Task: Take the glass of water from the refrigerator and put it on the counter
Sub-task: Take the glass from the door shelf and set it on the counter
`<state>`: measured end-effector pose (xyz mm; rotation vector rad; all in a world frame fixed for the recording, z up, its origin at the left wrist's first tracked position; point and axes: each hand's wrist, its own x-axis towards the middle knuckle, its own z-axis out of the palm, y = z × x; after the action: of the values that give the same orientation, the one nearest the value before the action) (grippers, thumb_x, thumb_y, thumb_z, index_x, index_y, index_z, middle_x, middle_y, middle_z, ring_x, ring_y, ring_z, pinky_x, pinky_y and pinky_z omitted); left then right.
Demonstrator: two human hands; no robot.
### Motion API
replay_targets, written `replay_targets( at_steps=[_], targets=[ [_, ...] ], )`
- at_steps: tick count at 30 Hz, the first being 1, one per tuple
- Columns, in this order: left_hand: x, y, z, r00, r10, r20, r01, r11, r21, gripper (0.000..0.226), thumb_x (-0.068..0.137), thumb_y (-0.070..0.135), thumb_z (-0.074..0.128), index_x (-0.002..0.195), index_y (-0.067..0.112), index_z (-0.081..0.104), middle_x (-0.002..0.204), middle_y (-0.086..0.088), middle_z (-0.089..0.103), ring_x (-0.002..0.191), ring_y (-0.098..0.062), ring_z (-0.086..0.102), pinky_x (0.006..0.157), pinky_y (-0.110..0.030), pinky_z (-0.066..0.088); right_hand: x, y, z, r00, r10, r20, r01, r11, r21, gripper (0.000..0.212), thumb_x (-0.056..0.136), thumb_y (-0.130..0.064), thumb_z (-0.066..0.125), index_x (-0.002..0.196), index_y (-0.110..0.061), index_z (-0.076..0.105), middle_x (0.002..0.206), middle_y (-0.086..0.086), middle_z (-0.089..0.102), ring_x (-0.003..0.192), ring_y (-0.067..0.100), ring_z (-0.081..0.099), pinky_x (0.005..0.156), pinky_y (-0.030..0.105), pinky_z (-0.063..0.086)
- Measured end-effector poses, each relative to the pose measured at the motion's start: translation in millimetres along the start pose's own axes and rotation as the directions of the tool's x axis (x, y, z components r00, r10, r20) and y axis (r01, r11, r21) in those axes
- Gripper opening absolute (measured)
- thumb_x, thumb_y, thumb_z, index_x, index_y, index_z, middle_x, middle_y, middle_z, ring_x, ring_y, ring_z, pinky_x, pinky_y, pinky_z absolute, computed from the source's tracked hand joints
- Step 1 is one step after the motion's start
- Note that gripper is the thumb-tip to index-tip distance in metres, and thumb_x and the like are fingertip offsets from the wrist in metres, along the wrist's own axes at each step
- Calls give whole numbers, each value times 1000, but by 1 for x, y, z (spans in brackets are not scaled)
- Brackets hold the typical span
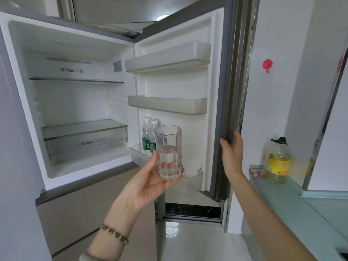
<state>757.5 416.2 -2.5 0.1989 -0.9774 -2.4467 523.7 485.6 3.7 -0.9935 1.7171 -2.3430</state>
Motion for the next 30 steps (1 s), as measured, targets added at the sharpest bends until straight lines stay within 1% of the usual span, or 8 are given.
replay_targets(
  at_steps=[5, 12, 14, 17, 19, 23, 26, 30],
  targets=[
    [-5, 4, 2, 1000, 15, -24, -14, 1000, 21, 109, 47, 34, 92, 138, -3, 43, 138, -30, 49, 108, -43, 62, 81, -48, 58, 18, 7, -5, 1000, 3, -20, -5, 996, -87, 69, 96, -34, 51, 152, -23, 12, 161, -4, 16, 147, 15, 19, 114, 29, 18],
    [-6, 1, 5, 1000, 12, -28, -12, 1000, 10, 109, 51, 37, 89, 139, -4, 40, 143, -31, 43, 107, -42, 64, 80, -46, 58, 13, 12, -7, 1000, 1, -5, -2, 995, -96, 68, 94, -35, 54, 151, -26, 19, 159, -3, 21, 145, 15, 23, 116, 33, 22],
    [-2, -3, 8, 1000, 5, -21, -5, 1000, -3, 114, 48, 35, 92, 140, -4, 39, 143, -30, 43, 105, -42, 65, 79, -46, 58, 10, 8, -10, 1000, -12, 8, 13, 995, -99, 62, 93, -33, 56, 148, -25, 27, 156, -4, 28, 139, 10, 29, 111, 29, 26],
    [7, -12, 13, 999, -26, 26, 27, 1000, -17, 99, 59, 37, 84, 139, -4, 41, 140, -30, 46, 114, -41, 61, 82, -47, 58, 2, -9, -18, 993, -33, 113, 46, 992, -120, 43, 93, -29, 57, 134, -23, 48, 141, -3, 48, 128, 8, 42, 100, 22, 34],
    [16, -20, 17, 996, -60, 73, 62, 997, -37, 95, 60, 35, 85, 136, -3, 44, 139, -30, 48, 124, -40, 53, 90, -49, 55, -4, -21, -24, 975, -23, 220, 55, 989, -137, 35, 92, -32, 58, 127, -24, 56, 130, -6, 57, 125, 10, 50, 100, 22, 39],
    [41, -42, 28, 977, -155, 145, 159, 987, -11, 92, 60, 38, 85, 135, -1, 49, 134, -28, 54, 126, -39, 52, 98, -48, 50, -20, -50, -40, 919, 25, 393, 40, 987, -156, 53, 80, -58, 59, 121, -26, 61, 122, -8, 64, 116, 7, 59, 106, 37, 45],
    [62, -64, 43, 962, -220, 164, 216, 975, 43, 72, 78, 44, 66, 134, 2, 50, 134, -27, 55, 121, -38, 55, 94, -44, 53, -33, -67, -57, 886, 52, 461, 20, 989, -149, 46, 85, -48, 57, 121, -20, 61, 123, 2, 65, 115, 11, 61, 98, 26, 49],
    [82, -96, 63, 926, -290, 240, 275, 957, 94, 62, 86, 44, 56, 134, 5, 52, 136, -24, 54, 129, -35, 51, 100, -45, 49, -44, -77, -85, 910, 91, 404, 10, 970, -242, 46, 79, -30, 68, 122, -20, 57, 115, -1, 67, 108, 9, 64, 94, 24, 50]
  ],
)
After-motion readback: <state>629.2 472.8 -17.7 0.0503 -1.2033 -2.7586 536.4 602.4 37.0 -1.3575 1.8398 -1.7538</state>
